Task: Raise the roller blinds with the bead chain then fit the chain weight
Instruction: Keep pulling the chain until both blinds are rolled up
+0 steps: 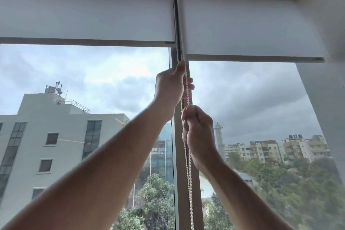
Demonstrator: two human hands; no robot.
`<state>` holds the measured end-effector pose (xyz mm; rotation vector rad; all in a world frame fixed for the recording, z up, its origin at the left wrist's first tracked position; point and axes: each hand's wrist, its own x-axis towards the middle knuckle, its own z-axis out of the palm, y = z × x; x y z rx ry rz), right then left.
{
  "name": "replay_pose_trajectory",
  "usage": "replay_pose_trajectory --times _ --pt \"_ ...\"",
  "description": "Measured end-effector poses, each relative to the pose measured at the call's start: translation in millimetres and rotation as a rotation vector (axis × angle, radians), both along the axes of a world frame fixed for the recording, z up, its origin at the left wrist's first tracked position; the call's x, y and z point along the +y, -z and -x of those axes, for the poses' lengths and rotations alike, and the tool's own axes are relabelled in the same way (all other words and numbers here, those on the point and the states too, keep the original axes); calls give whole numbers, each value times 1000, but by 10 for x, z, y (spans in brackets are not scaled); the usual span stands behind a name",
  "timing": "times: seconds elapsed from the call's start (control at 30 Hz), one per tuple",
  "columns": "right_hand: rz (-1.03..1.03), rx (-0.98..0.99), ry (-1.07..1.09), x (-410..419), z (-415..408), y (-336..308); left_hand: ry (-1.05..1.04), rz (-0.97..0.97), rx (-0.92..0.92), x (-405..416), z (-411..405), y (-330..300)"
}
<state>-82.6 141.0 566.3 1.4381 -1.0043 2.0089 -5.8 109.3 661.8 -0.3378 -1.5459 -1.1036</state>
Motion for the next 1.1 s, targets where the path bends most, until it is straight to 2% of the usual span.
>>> replay_pose_trajectory --times 0.1,0.27,0.37,0.53,0.63,0.7,0.8,0.9,1.03,1.1 --pt "-19 29 -33 -7 -69 94 -9 -93 -3 42 50 -21" --pt "-82 96 1 -46 5 286 -199 -25 78 12 146 191" --pt "-147 55 -99 -44 57 300 -296 18 170 1 157 364" --pt "-186 -122 -180 100 50 -116 -305 47 197 -40 207 672" --pt "-165 -250 -410 241 -17 -509 -323 108 222 -94 270 905" --pt "-175 -265 -507 311 -121 -737 -308 107 188 -121 298 1088" --pt "-222 -291 -442 307 -261 -964 -276 107 156 -144 314 1288" --pt "-167 -353 -326 229 -362 -1073 -256 133 167 -148 282 1334" --pt "-41 -166 9 197 -425 -1098 -129 165 111 -216 217 1233" --pt "2 -91 93 214 -435 -1120 -41 201 96 -280 170 1174"
